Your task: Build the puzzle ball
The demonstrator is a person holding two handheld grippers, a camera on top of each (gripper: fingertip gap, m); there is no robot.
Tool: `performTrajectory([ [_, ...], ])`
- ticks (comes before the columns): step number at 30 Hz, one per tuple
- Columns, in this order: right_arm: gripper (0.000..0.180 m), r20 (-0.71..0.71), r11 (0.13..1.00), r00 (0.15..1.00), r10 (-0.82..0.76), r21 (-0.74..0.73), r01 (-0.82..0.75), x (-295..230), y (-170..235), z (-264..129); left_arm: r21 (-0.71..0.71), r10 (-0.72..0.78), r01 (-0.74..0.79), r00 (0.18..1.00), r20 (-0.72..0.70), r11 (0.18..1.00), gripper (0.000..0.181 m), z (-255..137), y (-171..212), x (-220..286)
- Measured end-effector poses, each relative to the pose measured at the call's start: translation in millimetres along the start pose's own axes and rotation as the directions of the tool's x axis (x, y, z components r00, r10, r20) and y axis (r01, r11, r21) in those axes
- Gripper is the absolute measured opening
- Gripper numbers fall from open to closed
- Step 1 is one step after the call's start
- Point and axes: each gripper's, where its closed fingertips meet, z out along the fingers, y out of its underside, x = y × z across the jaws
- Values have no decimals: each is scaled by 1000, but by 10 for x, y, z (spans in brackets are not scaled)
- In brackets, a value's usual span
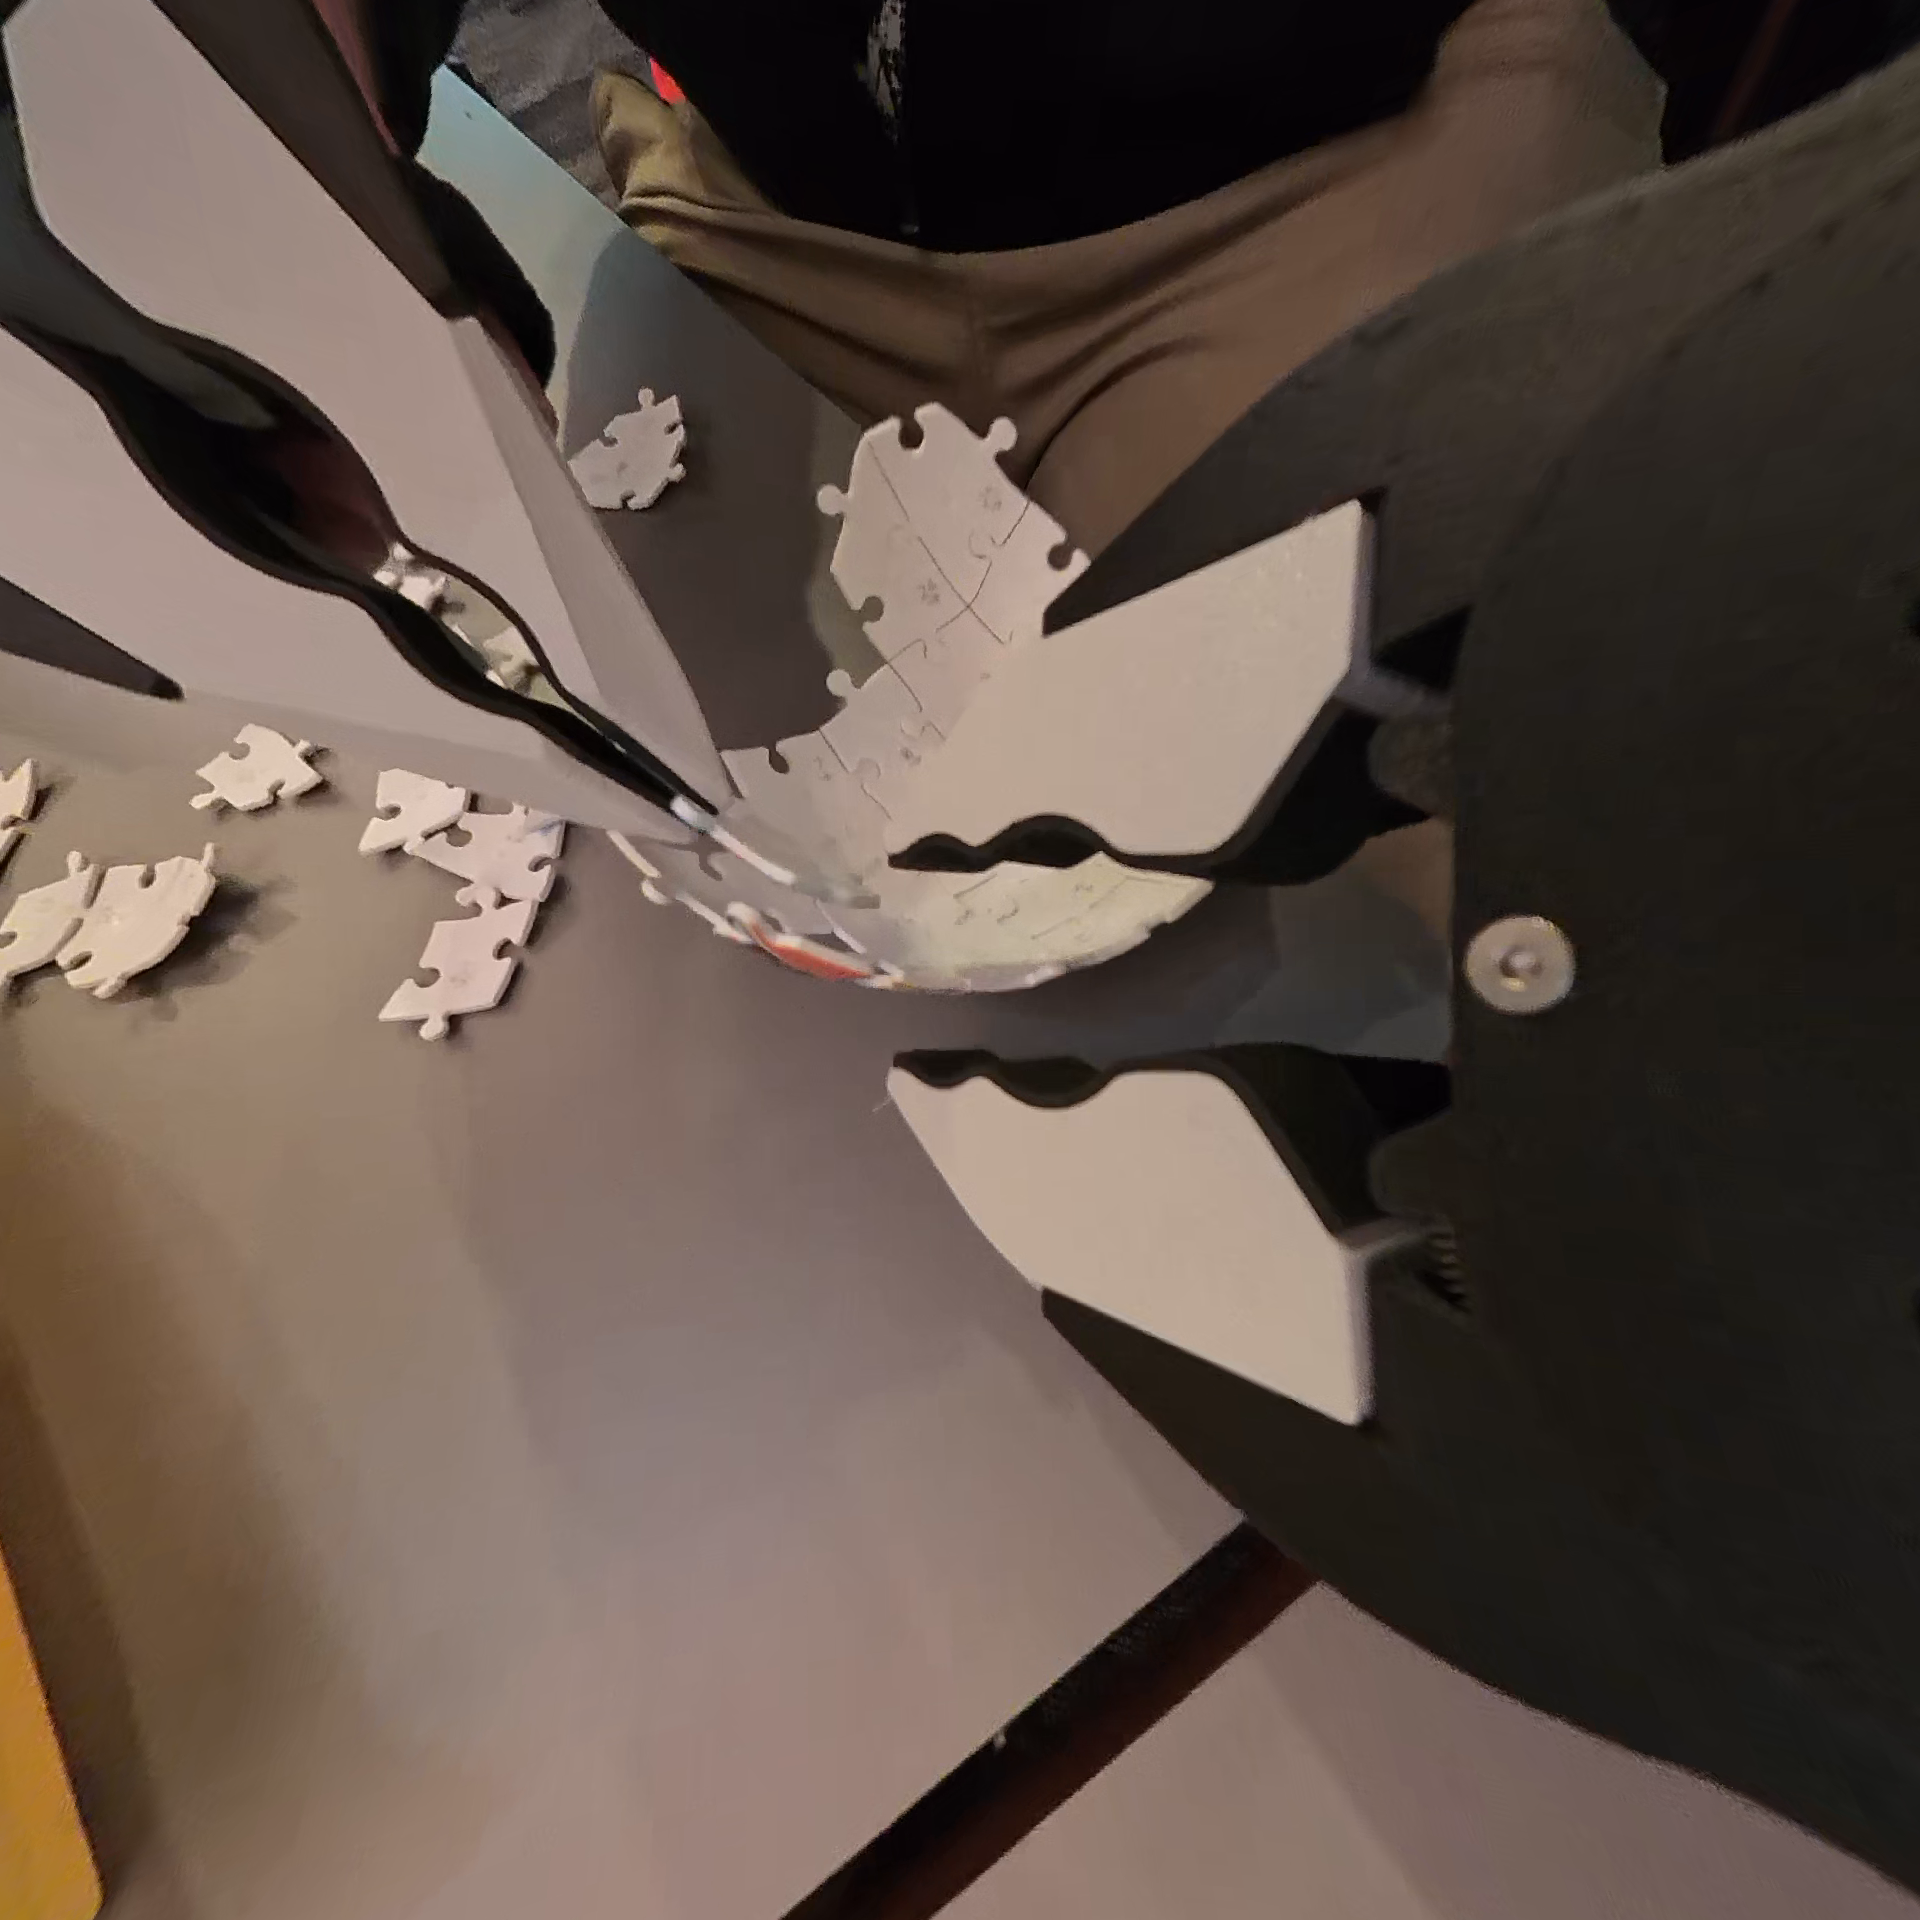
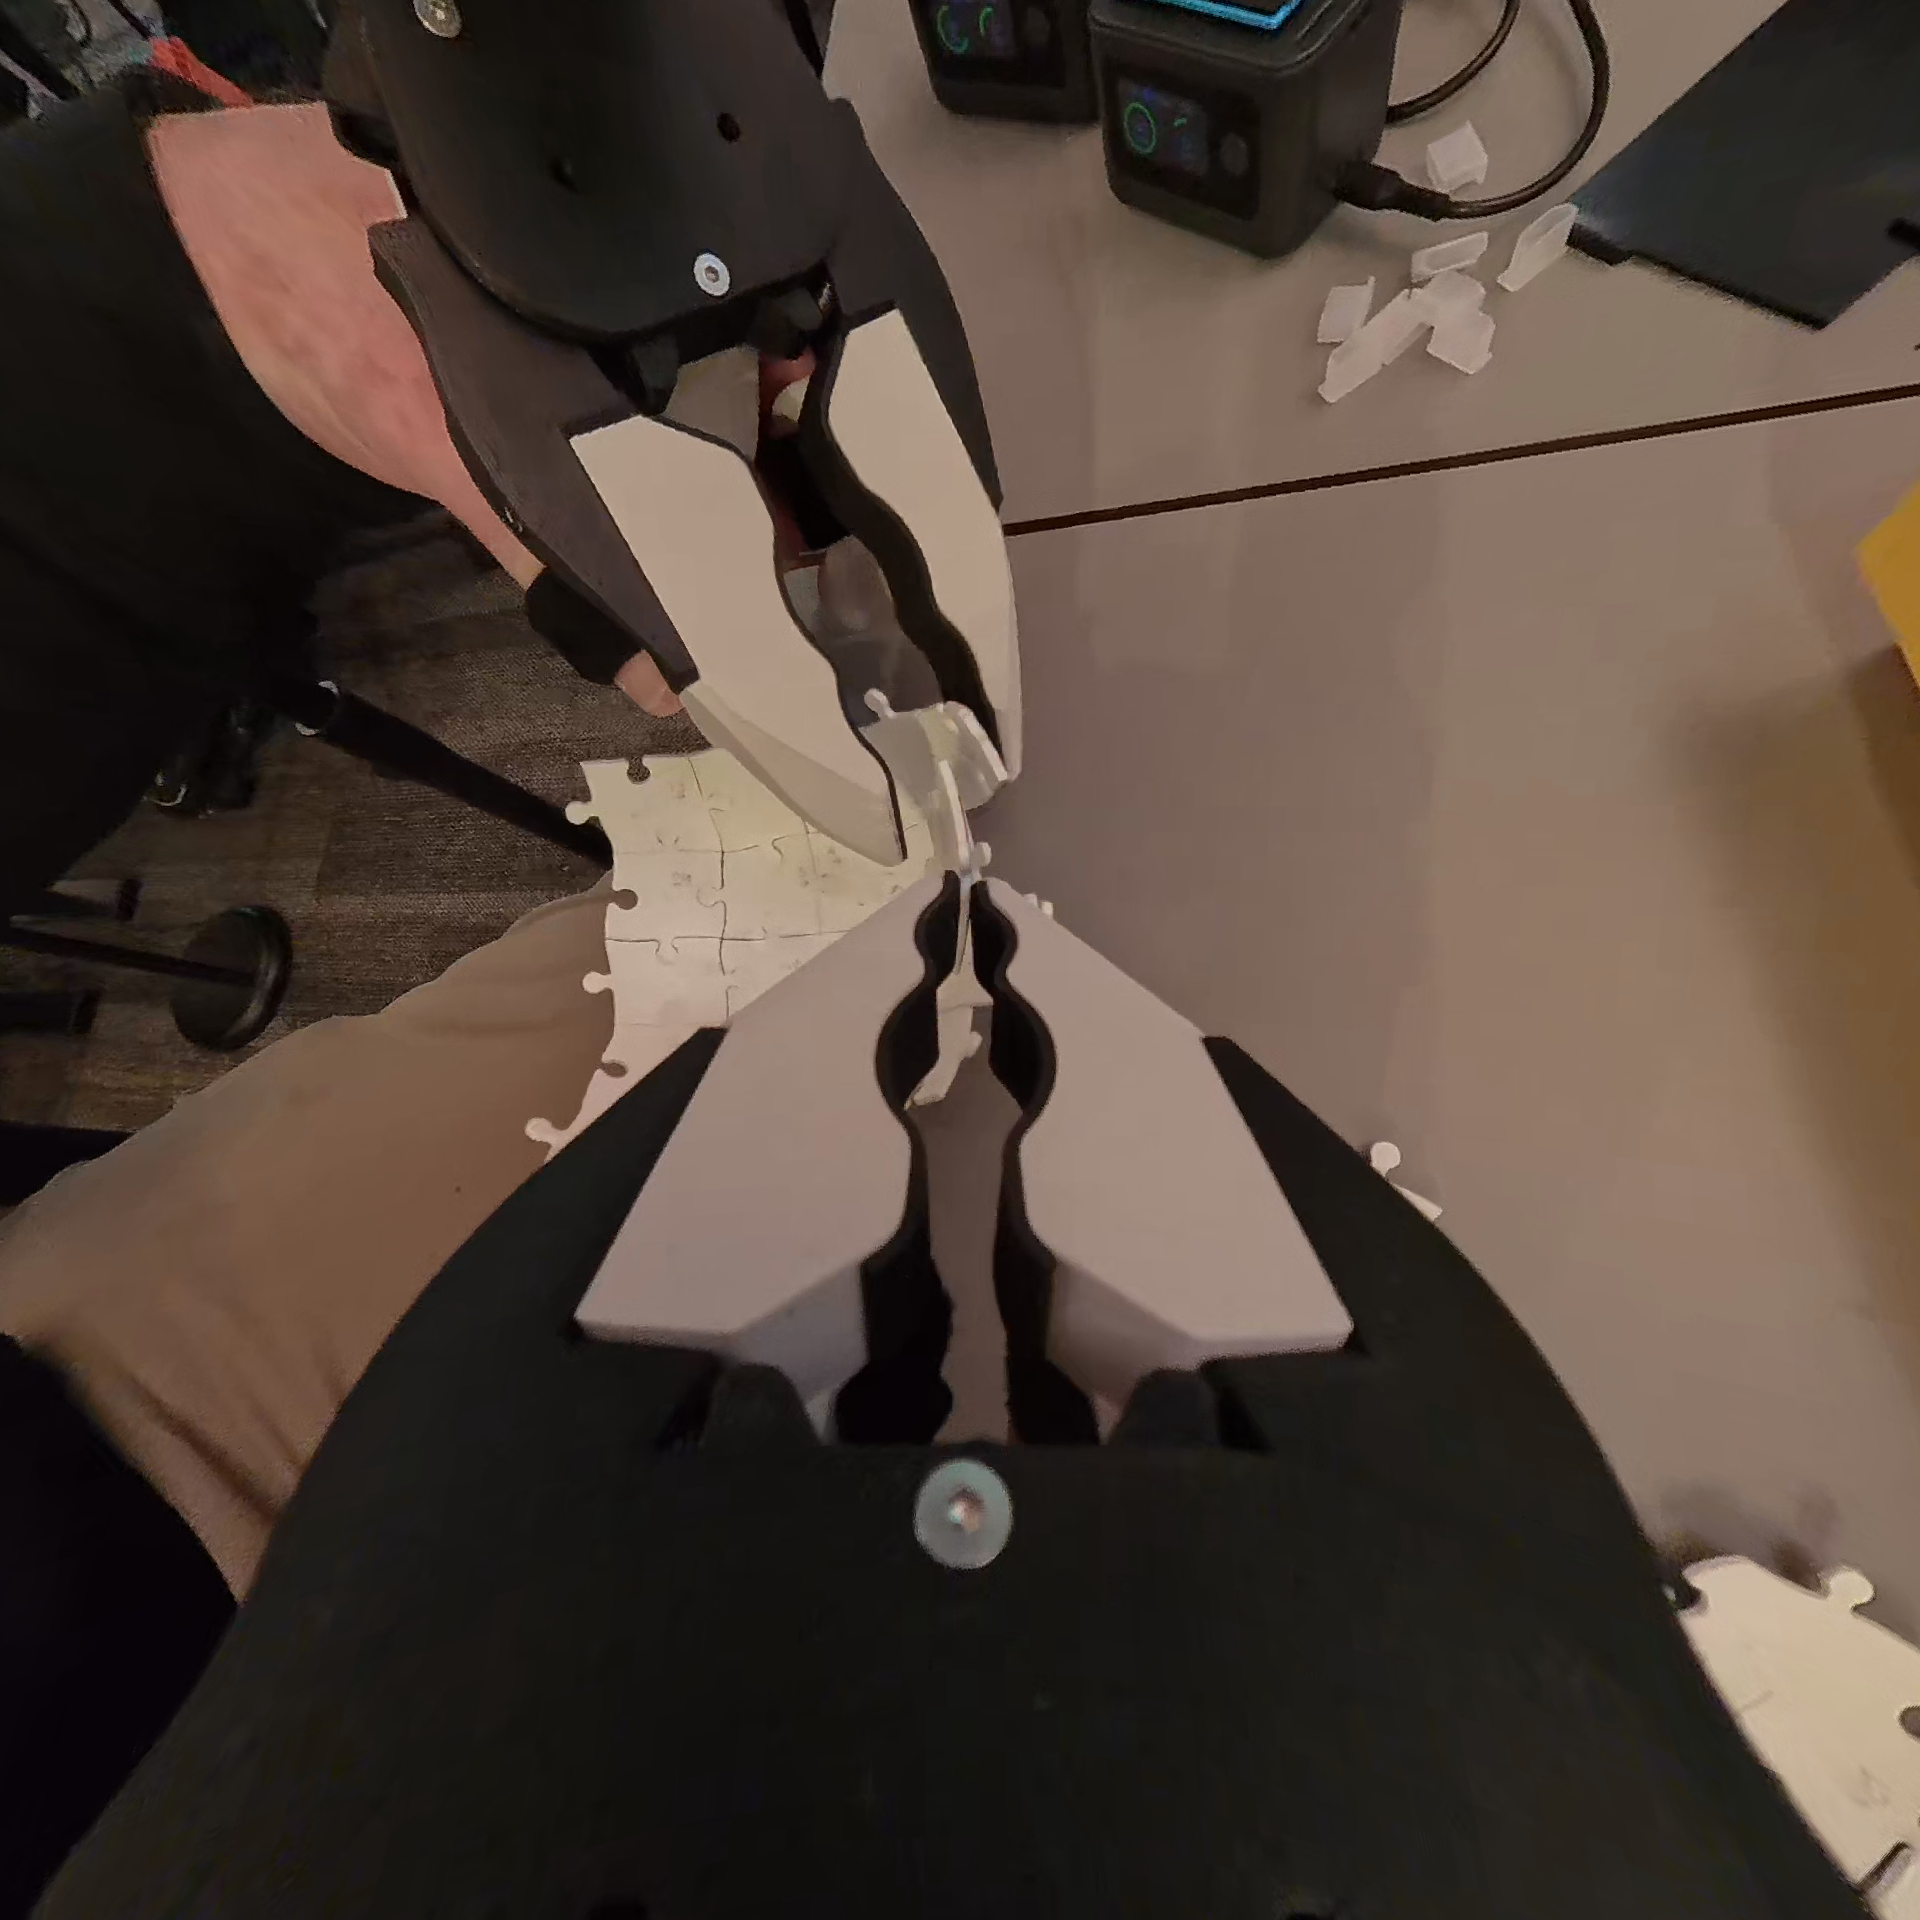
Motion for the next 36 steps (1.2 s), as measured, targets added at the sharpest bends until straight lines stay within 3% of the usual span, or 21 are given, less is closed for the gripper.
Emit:
performTrajectory([
  [9,0,-31,1000,999,26,18,-25,22,52,65,25,-40,41,998,-40,999,16,36,14,-10],
  [15,0,-6,1000,1000,-10,10,10,-9,-2,-38,43,-51,52,998,-26,998,23,-13,-3,-30],
  [20,0,15,977,988,-155,-146,155,-18,-13,-197,81,-13,13,1000,3,997,30,-175,-130,27],
  [27,0,125,825,927,-352,-427,371,-27,-22,-214,-33,-14,14,1000,-7,999,30,-7,45,6],
  [36,0,233,597,826,-512,-595,538,30,-9,-61,-60,-32,28,996,-77,998,24,114,122,-4],
])
